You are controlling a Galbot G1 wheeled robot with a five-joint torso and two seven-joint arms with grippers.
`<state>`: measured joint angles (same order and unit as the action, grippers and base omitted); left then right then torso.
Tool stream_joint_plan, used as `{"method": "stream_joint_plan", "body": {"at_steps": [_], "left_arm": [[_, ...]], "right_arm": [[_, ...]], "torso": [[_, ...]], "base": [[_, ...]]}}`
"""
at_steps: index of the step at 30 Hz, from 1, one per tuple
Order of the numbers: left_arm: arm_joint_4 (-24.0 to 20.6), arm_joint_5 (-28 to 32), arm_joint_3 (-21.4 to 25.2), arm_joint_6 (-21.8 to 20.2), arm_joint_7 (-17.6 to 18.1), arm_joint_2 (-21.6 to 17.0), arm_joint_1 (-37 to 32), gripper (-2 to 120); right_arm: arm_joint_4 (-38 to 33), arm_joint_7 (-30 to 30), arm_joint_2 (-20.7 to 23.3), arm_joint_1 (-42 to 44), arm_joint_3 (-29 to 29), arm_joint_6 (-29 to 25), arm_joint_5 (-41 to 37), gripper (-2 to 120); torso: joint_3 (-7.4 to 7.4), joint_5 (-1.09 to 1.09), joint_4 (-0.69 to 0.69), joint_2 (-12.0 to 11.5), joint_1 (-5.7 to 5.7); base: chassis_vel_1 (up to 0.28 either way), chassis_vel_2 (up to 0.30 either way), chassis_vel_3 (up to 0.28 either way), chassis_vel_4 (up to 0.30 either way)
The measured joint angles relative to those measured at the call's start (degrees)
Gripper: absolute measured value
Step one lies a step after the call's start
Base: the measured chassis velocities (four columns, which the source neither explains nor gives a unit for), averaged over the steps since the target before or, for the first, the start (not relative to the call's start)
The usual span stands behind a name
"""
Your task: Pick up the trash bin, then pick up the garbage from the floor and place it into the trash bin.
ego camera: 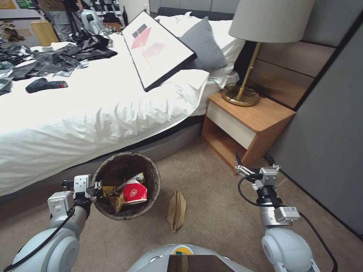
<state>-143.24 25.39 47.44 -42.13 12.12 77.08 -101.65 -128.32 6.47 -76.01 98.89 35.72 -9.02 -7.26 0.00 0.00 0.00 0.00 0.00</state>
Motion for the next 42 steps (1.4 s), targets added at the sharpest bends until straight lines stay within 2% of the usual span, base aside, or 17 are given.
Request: {"method": "stream_joint_plan", "body": {"at_steps": [24, 42], "left_arm": [[0.00, 0.02, 0.10, 0.00, -0.04, 0.07, -0.66, 3], [0.00, 0.07, 0.07, 0.00, 0.06, -0.10, -0.93, 3]], "right_arm": [[0.01, 0.07, -0.10, 0.78, -0.66, 0.29, 0.01, 100], [-0.52, 0.33, -0.11, 1.10, -0.80, 2.00, -0.11, 100]], "torso": [[0.00, 0.00, 0.01, 0.00, 0.00], [0.00, 0.00, 0.00, 0.00, 0.00]], "base": [[0.077, 0.078, 0.073, 0.080], [0.009, 0.009, 0.008, 0.007]]}}
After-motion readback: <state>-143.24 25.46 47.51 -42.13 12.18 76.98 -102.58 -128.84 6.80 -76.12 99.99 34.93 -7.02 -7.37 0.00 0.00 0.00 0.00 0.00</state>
